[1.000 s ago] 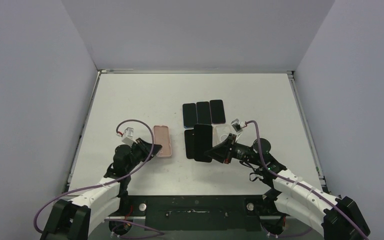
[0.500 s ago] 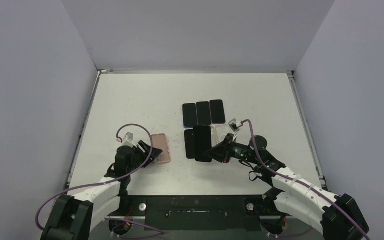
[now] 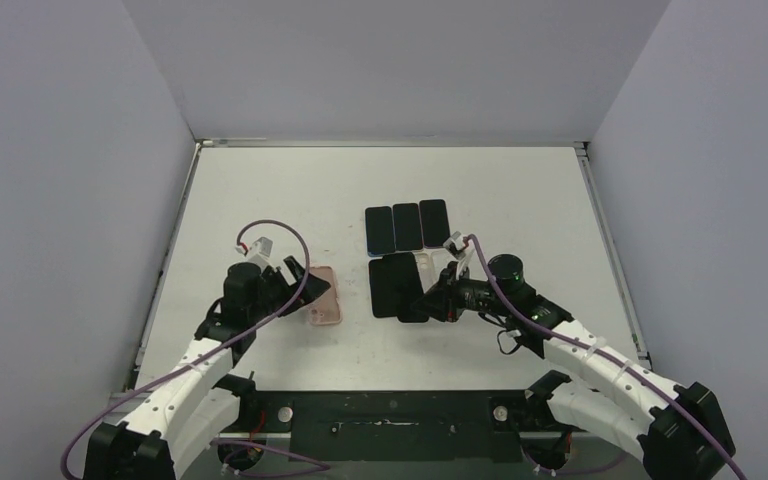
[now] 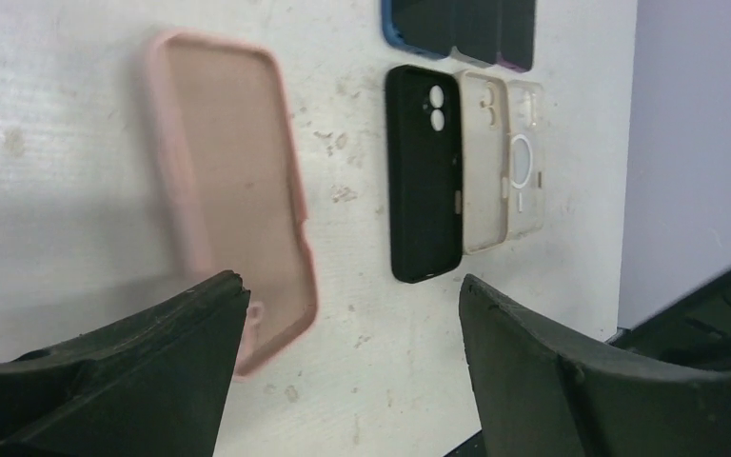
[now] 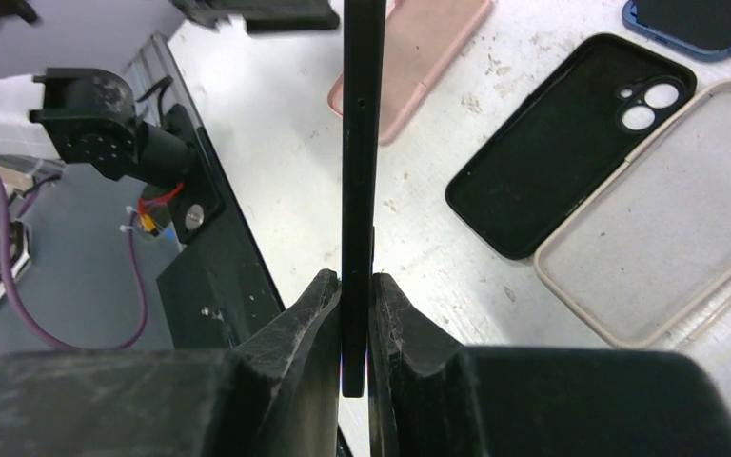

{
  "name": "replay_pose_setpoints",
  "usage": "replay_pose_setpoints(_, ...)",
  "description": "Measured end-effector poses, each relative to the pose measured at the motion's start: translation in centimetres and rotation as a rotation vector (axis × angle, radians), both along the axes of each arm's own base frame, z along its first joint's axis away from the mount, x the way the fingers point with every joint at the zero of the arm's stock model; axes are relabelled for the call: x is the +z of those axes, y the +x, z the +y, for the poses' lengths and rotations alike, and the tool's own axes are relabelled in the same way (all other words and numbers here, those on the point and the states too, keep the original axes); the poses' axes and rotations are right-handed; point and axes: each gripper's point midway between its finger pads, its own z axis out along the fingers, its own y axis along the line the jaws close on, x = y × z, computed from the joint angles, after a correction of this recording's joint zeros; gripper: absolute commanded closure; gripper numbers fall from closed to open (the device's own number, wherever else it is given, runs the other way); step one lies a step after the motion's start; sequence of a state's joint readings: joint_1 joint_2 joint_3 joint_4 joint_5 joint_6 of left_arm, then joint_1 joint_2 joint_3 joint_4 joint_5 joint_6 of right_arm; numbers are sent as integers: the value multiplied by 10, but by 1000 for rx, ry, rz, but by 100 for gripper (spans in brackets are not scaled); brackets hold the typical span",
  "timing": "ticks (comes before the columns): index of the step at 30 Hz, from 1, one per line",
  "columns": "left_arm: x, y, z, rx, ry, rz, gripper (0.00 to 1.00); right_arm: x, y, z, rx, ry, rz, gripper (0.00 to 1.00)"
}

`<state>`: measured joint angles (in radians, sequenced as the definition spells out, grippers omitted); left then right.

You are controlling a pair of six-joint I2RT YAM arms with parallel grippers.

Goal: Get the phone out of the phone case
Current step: Place the phone case at the center of the board, then place the phone at the center of the board.

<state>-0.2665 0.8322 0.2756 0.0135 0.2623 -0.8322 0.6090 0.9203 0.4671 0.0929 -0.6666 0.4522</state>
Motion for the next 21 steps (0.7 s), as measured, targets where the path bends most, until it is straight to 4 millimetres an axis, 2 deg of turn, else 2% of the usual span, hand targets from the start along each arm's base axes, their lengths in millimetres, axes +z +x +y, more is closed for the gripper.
replay_pose_setpoints(6, 61, 9, -4, -106, 84, -126, 20, -12, 0, -4, 36, -89, -12, 100)
replay_pose_setpoints(11, 82, 5, -6, -221, 167, -205, 20, -11, -1, -7, 78, -140, -47, 100)
replay_pose_setpoints(15, 99, -5, -19, -382, 183, -307, 20, -6, 3, -4, 129, -180, -84, 100)
replay_pose_setpoints(21, 146, -15, -44, -621, 165, -548, 20, -6, 6, 1, 218, -224, -123, 100)
